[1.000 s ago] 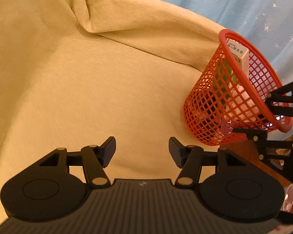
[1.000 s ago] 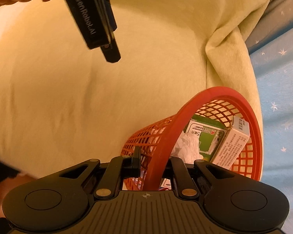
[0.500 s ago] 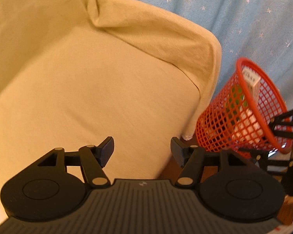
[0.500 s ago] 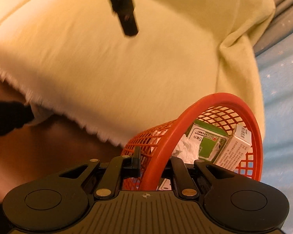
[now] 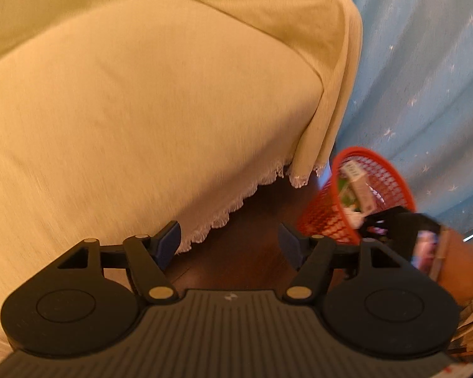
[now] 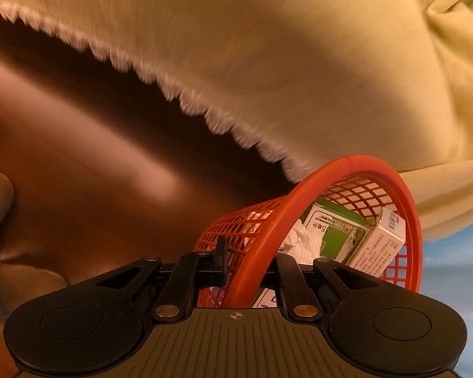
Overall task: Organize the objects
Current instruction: 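Lower the red basket off the sofa onto the floor with the right tool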
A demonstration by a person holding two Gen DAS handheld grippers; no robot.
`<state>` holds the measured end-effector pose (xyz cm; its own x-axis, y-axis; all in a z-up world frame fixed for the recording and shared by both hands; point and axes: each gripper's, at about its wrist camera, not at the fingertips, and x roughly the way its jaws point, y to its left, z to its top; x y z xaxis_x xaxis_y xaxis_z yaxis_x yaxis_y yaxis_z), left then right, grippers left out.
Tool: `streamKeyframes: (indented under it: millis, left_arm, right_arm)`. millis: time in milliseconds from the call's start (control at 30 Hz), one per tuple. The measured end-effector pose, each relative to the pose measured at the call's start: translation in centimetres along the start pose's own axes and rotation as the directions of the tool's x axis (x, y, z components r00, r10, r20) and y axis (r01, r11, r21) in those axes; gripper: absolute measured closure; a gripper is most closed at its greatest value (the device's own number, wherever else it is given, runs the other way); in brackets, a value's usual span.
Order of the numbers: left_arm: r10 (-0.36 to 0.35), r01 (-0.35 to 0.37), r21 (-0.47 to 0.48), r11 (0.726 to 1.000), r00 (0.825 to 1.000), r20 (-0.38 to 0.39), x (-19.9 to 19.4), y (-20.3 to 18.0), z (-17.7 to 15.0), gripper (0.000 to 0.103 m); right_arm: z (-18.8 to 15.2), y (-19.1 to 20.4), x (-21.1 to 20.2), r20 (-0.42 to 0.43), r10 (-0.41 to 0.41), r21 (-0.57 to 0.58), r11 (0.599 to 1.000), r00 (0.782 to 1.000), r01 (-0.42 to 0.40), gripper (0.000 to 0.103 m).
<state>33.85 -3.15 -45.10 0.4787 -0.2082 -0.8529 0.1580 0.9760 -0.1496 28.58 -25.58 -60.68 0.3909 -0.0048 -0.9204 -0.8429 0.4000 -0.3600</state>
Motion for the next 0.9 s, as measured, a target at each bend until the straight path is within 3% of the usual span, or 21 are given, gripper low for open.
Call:
streamKeyframes:
  millis: [167,300,767,833,900]
  left_arm:
    - [0.02,-0.021,0.015,1.0,0.999,0.044,2.2,1.0,-3.9,0.031]
    - [0.009,-0.01,0.011,1.0,0.998,0.061,2.9,1.9,-6.2,0.03]
    - [-0.015,0.017,-0.038,0.999,0.999,0.036,4.0,3.7,-7.9,0.029]
    - [-0.015,0.017,-0.044,0.999,0.999,0.037,3.8,4.0,-7.8,0.029]
    - [-0.016,0.017,-0.047,0.999,0.999,0.036,3.6,4.2,-7.7,0.029]
  right_arm:
    - [0.1,3.7,8.7,0.006,-0.012,-0.017,1.0,1.0,0.012,0.096]
    - [0.7,5.2,13.4,0.013,-0.026,-0.031,0.999,1.0,0.026,0.096]
    - [2.5,7.7,18.0,0.031,-0.012,-0.07,0.997,0.999,0.014,0.089]
    - [2.8,8.3,18.1,0.014,0.002,-0.065,0.998,1.0,-0.001,0.079]
    - [2.8,8.2,18.2,0.001,0.011,-0.027,1.0,1.0,-0.011,0.048]
